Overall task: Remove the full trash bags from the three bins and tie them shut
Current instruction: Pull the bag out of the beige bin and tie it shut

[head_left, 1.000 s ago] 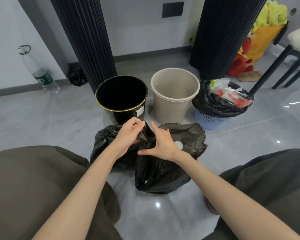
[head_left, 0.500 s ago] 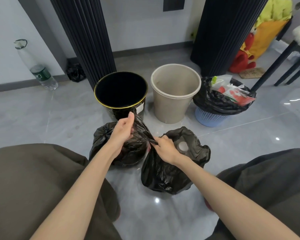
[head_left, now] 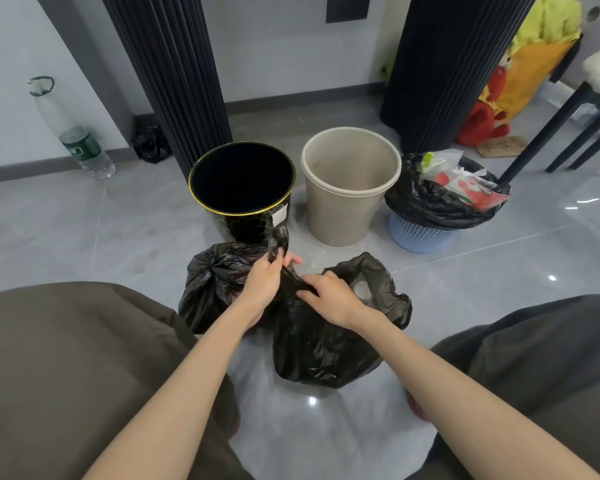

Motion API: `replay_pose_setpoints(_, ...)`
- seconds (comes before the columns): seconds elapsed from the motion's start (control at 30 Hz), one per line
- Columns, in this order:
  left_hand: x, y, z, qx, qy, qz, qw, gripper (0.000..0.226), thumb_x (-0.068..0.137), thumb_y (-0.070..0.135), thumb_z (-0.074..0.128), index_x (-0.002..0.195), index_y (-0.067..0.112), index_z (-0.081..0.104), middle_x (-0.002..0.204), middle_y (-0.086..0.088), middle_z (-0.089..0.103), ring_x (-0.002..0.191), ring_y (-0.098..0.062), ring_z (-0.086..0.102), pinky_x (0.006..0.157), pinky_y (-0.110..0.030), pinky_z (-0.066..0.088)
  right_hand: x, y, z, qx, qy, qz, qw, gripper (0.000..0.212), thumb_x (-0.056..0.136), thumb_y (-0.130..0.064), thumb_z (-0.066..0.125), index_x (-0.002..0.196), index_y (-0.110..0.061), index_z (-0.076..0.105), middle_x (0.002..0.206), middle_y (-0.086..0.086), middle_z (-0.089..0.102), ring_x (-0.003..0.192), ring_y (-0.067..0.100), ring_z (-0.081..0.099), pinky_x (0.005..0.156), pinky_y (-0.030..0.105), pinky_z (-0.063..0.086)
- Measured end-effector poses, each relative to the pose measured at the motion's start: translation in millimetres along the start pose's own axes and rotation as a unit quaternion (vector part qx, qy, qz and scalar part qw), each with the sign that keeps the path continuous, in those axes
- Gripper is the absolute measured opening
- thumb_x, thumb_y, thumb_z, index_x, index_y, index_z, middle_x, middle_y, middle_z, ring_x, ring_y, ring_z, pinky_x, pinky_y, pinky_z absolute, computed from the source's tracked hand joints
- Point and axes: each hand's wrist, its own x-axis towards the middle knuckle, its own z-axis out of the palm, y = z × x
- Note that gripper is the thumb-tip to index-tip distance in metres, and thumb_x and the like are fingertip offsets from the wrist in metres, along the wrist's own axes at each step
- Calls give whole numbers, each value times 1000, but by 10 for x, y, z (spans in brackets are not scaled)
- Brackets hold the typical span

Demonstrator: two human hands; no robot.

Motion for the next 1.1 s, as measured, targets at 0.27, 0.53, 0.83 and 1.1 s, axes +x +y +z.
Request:
replay_pose_setpoints(0.27,4,94,102,-114,15,-31,993,16,101,28,34,101,25,49,67,4,37,61,-6,33,63,-20,36,-377,199,-481,-226,83,21,970,78,78,-52,64,144,-32,29,148,-2,35,135,29,25,111,48,18)
replay_pose_setpoints(0.53,64,3,132,-9,9,2,1000,15,101,32,31,95,36,45,84,18,46,84,1,44,89,-26,33,-707,525,-530,-272,-41,270,923,82,82,-54,60,144,-15,22,136,16,48,130,39,39,107,58,23)
replay_pose_setpoints(0.83,106,-60,208,161,16,20,987,30,99,18,33,76,17,52,96,-10,57,109,-28,48,94,-40,36,-644,515,-849,281,205,141,927,40,93,-30,54,80,7,59,72,8,52,71,16,47,71,31,36)
replay_pose_setpoints(1.1,-16,78,238,108,-39,1,993,40,103,23,28,89,1,59,106,9,65,110,-10,47,96,-26,27,-428,568,-561,804,221,149,532,36,102,-32,35,71,-14,41,52,-3,47,55,13,50,76,28,44)
